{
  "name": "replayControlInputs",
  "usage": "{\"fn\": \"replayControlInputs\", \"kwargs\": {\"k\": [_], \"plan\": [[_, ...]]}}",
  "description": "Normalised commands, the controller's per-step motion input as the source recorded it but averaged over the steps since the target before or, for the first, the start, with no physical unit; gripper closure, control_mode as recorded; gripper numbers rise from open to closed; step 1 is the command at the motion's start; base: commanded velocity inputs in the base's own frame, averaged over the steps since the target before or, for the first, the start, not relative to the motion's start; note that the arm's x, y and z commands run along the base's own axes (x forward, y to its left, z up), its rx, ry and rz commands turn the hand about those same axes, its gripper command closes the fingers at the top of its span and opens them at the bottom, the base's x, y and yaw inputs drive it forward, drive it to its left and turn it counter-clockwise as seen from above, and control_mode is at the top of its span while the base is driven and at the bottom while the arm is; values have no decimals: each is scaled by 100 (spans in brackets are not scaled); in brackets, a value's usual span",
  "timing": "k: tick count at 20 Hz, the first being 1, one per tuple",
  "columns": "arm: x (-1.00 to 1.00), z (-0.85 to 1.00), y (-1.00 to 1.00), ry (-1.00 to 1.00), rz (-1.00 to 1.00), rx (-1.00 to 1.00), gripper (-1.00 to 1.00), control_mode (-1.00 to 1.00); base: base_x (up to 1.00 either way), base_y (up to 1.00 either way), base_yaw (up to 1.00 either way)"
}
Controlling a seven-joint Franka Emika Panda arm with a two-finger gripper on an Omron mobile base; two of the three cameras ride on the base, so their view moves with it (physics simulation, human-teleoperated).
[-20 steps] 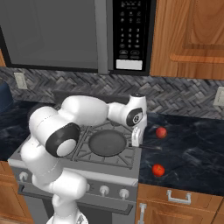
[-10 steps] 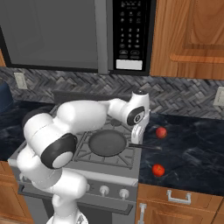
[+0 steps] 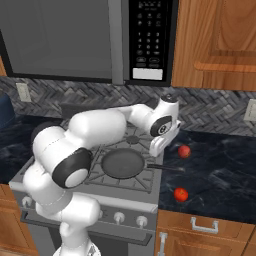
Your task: Place the pan on the front right burner on the stove. Then place the tomato and the onion in the pan and turn on the front right burner.
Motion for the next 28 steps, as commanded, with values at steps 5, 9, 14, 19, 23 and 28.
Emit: {"fn": "replayControlInputs", "kwargs": {"k": [5, 9, 14, 19, 23, 28], "plan": [[16, 14, -11, 0, -29, 11, -100, -100, 0, 0, 0], [3, 0, -6, 0, -32, 12, -100, -100, 0, 0, 0], [6, 0, -5, 0, -31, 12, -100, -100, 0, 0, 0], [26, 0, 0, -5, -26, 3, -100, -100, 0, 0, 0], [33, -2, 0, -7, -20, 0, -100, -100, 0, 0, 0], [26, -9, -2, -5, -15, 0, -100, -100, 0, 0, 0]]}}
